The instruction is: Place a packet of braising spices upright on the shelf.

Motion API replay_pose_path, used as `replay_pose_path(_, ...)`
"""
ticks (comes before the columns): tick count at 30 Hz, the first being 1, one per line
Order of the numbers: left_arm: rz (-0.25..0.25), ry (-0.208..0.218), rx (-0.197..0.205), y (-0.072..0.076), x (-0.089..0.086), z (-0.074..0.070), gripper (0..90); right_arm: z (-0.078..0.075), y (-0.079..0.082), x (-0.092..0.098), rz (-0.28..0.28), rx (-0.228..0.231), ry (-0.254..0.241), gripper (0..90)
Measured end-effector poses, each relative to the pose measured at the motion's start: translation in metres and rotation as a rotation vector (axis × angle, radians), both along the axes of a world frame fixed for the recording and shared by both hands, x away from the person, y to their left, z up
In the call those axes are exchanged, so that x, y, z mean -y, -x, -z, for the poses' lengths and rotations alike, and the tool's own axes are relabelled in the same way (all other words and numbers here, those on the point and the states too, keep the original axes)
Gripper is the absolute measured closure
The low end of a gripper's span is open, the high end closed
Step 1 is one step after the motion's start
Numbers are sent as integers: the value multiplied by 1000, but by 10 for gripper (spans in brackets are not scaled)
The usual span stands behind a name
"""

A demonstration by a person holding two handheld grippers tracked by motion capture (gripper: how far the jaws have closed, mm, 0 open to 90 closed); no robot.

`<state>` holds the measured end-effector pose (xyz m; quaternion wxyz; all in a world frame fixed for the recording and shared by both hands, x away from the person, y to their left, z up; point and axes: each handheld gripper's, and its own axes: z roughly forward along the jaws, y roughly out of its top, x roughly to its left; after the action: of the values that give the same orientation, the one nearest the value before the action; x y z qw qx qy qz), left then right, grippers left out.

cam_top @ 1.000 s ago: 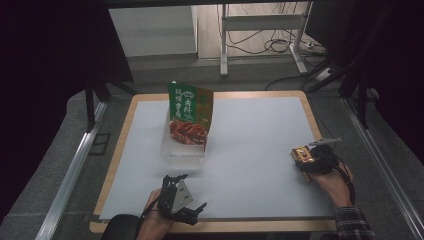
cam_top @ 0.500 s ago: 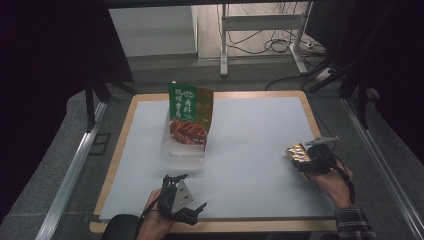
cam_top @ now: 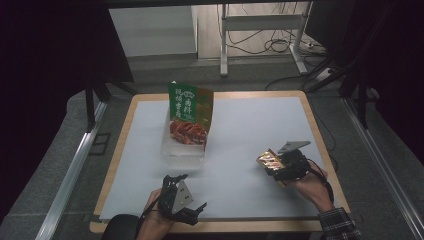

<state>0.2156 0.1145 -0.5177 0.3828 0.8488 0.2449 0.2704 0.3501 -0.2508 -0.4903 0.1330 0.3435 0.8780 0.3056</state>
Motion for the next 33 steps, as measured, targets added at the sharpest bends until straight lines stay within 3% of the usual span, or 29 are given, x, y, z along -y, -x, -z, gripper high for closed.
replay_pose_path(5, 0, -1, 0, 0, 0, 0, 0, 9, 2, -12, -50, -8, 49, 311)
replay_pose_path(8, -5, 4, 1, 0, -1, -1, 0, 17, -1, -10, -49, -29, 73, 309)
replay_pose_path(13, -5, 3, 0, 0, -1, 0, 0, 19, -3, -8, -52, -59, 68, 279)
replay_pose_path(18, -9, 2, 1, -1, -1, 0, 0, 15, -4, -7, -38, -65, 48, 238)
replay_pose_path(25, -9, 1, -1, -1, -1, 0, 0, 8, -8, -7, -8, -135, 50, 206)
replay_pose_path(33, -9, 0, 1, -1, -1, 0, 0, -2, -14, -16, -22, -181, 123, 210)
